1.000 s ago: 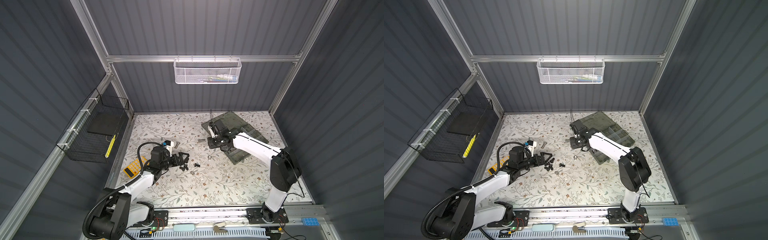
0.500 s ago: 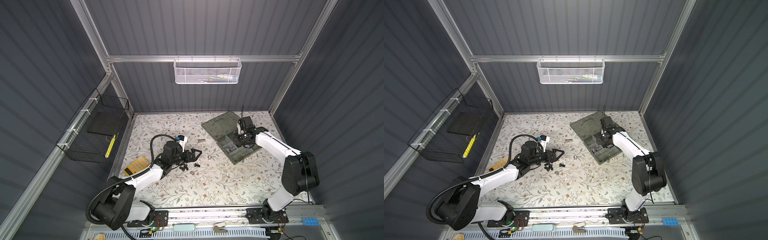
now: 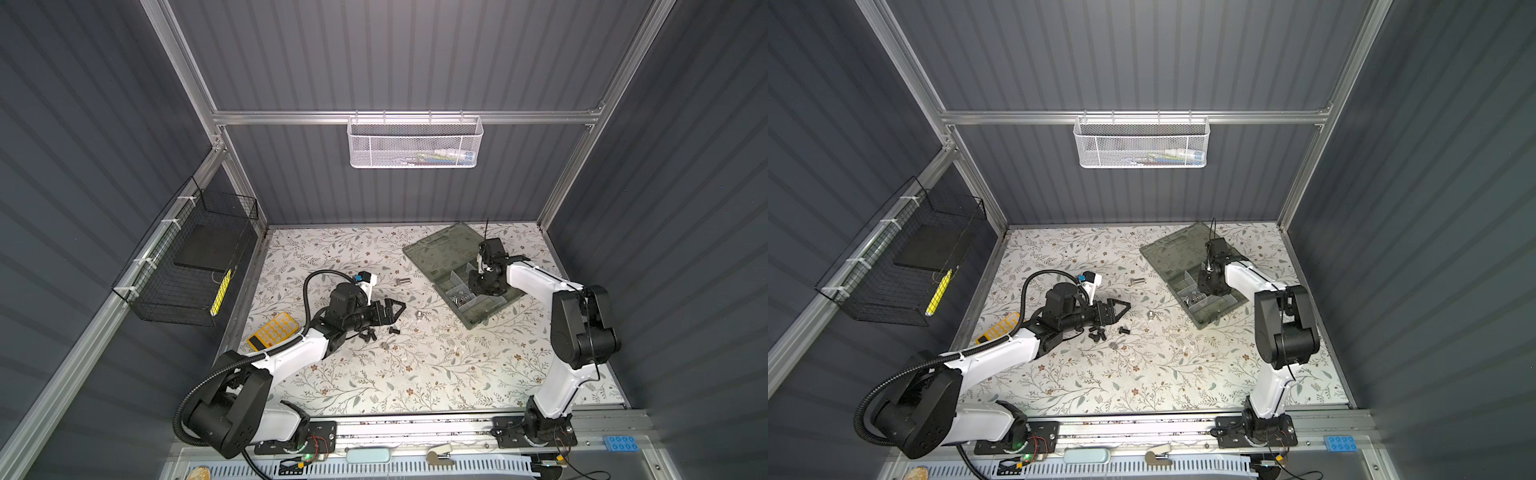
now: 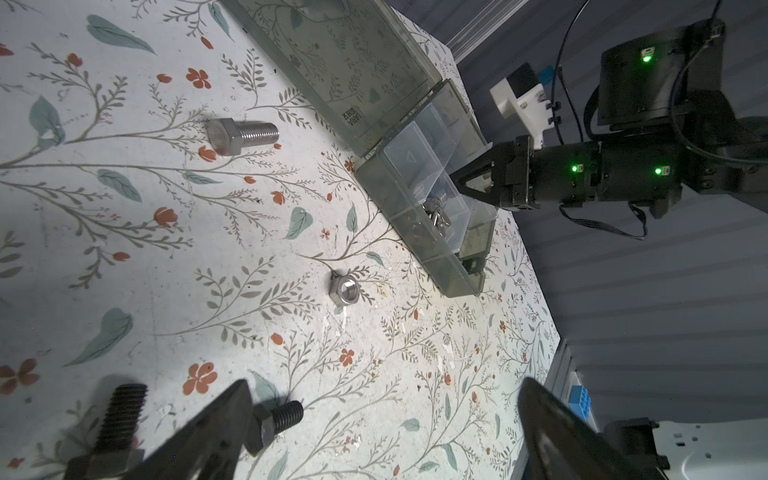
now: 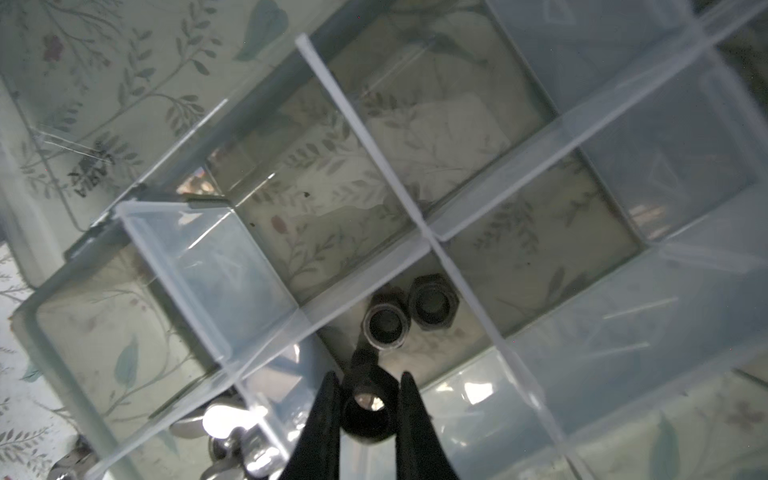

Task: Sort the screws and nuts into containers
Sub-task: 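Carry the black hex nut with the right gripper into the black-nut compartment and release, then withdraw the right gripper from the box while the left gripper lowers over a black bolt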

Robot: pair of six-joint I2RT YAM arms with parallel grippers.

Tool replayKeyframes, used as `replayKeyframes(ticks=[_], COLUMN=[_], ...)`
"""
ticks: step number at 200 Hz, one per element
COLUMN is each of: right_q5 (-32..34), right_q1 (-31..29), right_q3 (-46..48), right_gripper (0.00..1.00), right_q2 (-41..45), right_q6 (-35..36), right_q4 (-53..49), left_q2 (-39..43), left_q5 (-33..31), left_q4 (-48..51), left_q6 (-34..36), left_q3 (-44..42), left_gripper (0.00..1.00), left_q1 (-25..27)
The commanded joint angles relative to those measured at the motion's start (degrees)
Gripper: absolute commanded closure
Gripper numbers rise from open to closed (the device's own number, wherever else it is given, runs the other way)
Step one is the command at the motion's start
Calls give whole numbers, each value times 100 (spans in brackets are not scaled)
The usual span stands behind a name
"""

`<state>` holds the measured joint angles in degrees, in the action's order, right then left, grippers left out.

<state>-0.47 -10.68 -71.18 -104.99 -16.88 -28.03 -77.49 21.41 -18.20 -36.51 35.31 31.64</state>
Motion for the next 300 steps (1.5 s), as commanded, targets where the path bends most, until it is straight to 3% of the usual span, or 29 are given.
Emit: replayKeyframes(ticks=[1,97,111,142,191,253,272,300], right_q5=[-61,-323,-436,-552,-532,-267,-234,-205], right_q1=[66,66,53,-119,-645,-1936,-2166,-2316], right_q3=[-156,-13,50,351,863,1495,1704,1934], right_gripper=[89,41,32,1,1,1,1,1], right_q2=[-52,519,668,1166,1775,2109,2085,2023], right_q6=[-82,-216,-257,-285,-309,-23,9,32], right_q4=[35,82,116,356,737,1582,1956,2291], left_q2=[186,623,686,878,1112,762,468,48], left_q5=[-75,-483,-531,-895,-1391,-1666,-1655,-1789], left_q4=[173,1237,1400,2059,3073,3952,4158,4444], left_q6=[56,311,336,463,535,434,482,549], left_q3=[57,294,321,474,675,721,812,933], left_gripper=[0,0,0,0,0,0,3,17], left_q1=[35,35,35,31,24,-24,-50,-55])
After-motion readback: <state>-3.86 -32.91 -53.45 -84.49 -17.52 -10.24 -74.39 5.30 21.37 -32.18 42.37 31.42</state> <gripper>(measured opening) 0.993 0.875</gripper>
